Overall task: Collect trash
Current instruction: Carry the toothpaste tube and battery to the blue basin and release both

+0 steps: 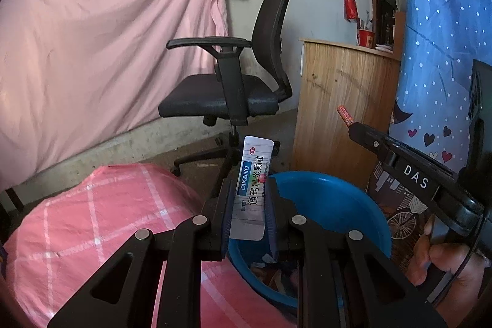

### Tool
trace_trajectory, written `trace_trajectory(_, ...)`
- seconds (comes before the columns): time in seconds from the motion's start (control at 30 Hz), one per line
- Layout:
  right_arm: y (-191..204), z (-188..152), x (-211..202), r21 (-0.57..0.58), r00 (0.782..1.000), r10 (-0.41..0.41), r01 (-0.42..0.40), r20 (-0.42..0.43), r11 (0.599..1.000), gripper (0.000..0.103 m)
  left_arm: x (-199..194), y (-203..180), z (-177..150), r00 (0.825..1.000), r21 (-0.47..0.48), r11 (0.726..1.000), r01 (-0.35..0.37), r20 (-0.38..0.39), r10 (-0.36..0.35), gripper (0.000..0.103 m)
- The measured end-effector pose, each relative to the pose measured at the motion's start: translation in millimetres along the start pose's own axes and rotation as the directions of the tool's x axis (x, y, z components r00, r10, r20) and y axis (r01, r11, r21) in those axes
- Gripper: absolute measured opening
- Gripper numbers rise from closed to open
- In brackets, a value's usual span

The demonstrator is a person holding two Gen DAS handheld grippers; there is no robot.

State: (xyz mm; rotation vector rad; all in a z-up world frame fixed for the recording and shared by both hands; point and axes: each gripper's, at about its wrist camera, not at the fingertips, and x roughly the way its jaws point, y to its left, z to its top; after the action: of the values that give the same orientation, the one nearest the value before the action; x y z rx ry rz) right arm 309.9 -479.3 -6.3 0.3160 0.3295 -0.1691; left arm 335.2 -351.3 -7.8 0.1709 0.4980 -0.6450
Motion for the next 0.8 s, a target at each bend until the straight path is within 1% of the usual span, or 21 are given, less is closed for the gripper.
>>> trace_trajectory(0.33,-8,-5,12,0.024,0.998,-0.004,0.006,-0.061,1.000,0.036,8,-3,-4,0.997,-0.002,0.998,0.057,-0.053,-0.058,0.018)
trace_trajectory(0.4,-9,-5,12,0.027,0.998,-0.005,0.007,-0.066,1.000,0.036,12,-4,-5,0.995,0.001,0.998,0.067,-0.076,-0.067,0.018)
trace_trajectory(0.53,-10,-6,12,0.025,0.997,-0.005,0.007,-0.071,1.000,0.036,15,-4,-8,0.993,-0.002,0.998,0.066,-0.100,-0.066,0.018)
trace_trajectory(0.8,-7,-4,12,0.013,0.997,-0.006,0.007,-0.071,1.000,0.036,11,4,-8,0.994,-0.026,0.998,0.051,-0.095,-0.053,0.018)
